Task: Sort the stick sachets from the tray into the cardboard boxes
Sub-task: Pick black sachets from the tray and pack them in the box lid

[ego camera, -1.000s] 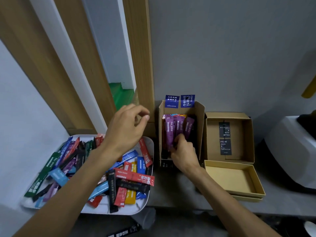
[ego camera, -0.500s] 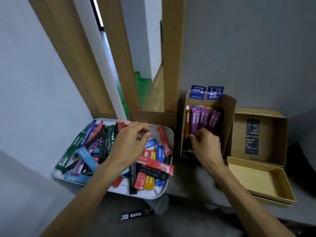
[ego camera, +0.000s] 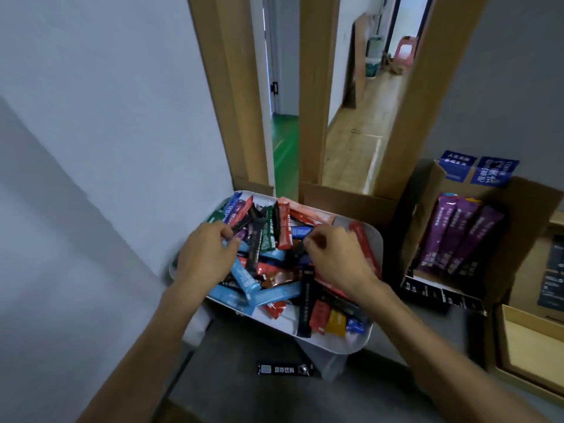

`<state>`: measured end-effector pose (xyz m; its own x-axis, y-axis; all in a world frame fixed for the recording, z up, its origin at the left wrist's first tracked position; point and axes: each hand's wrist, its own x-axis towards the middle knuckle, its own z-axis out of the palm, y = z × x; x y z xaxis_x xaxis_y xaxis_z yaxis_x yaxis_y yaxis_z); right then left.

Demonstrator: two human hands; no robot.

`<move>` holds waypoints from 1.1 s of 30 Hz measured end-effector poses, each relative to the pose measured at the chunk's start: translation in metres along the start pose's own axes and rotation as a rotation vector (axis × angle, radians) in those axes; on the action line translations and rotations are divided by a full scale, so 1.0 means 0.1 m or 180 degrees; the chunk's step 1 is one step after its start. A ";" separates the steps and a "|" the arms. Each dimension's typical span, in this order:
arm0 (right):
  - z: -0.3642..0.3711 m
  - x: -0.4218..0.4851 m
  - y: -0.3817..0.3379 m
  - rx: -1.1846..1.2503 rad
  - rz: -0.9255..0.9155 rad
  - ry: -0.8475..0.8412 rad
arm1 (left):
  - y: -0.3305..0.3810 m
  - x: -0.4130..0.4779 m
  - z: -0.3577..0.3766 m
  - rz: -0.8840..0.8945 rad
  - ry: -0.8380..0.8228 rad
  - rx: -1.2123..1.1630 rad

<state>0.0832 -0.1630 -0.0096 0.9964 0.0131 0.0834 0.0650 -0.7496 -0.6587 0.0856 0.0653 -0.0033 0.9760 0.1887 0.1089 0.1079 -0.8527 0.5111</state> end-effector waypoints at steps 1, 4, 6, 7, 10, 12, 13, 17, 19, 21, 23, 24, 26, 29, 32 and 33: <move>0.07 0.16 -0.07 -0.0001 0.0099 -0.0051 | -0.05 0.11 -0.01 -0.0072 -0.0112 0.0128; 0.25 0.60 -0.29 -0.0025 0.0453 -0.0256 | -0.14 0.36 -0.02 -0.0078 -0.0377 0.0192; 0.32 0.83 -0.38 -0.0158 0.0729 -0.0435 | -0.14 0.40 -0.02 0.0013 -0.0337 -0.0133; 0.36 0.92 -0.41 -0.0186 0.0828 -0.0581 | -0.11 0.39 0.00 0.0082 -0.0386 -0.0296; 0.46 1.10 -0.40 -0.0174 0.0970 -0.0847 | 0.04 0.31 0.13 0.0254 -0.0854 -0.0265; 0.49 1.15 -0.35 -0.0057 0.1018 -0.0823 | 0.08 0.31 0.26 0.0334 -0.0869 0.0139; 0.47 1.14 -0.32 0.0023 0.1029 -0.0831 | 0.08 0.33 0.30 0.0316 -0.0800 0.0205; 0.25 0.98 -0.21 0.0541 0.1142 -0.1017 | -0.03 0.41 0.31 0.0177 -0.0793 -0.0330; 0.08 0.87 -0.14 0.0739 0.1158 -0.1038 | -0.07 0.42 0.26 0.0091 -0.0742 -0.0609; -0.10 0.78 -0.06 0.0780 0.1180 -0.0904 | -0.06 0.43 0.18 0.0056 -0.0738 -0.0785; -0.26 0.72 0.00 0.0708 0.1248 -0.0760 | 0.02 0.48 0.10 0.0053 -0.0634 -0.0917; -0.31 0.69 0.01 0.0648 0.1295 -0.0670 | 0.08 0.51 0.07 0.0040 -0.0613 -0.1022; -0.34 0.68 0.06 0.0358 0.1284 -0.0517 | 0.19 0.58 0.08 0.0025 -0.0700 -0.1250; -0.29 0.66 0.15 -0.0224 0.1250 -0.0493 | 0.25 0.60 0.16 -0.0029 -0.0820 -0.1559; -0.21 0.56 0.19 -0.0748 0.1181 -0.0427 | 0.20 0.59 0.19 -0.0214 -0.0621 -0.1894; -0.18 0.53 0.16 -0.0936 0.0972 -0.0161 | 0.20 0.61 0.18 -0.0254 -0.0488 -0.1871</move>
<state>0.1364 -0.1866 -0.0025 0.9694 -0.2120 -0.1240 -0.2445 -0.8808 -0.4056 0.1504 0.0512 -0.0017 0.9900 0.1315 -0.0505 0.1017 -0.4190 0.9023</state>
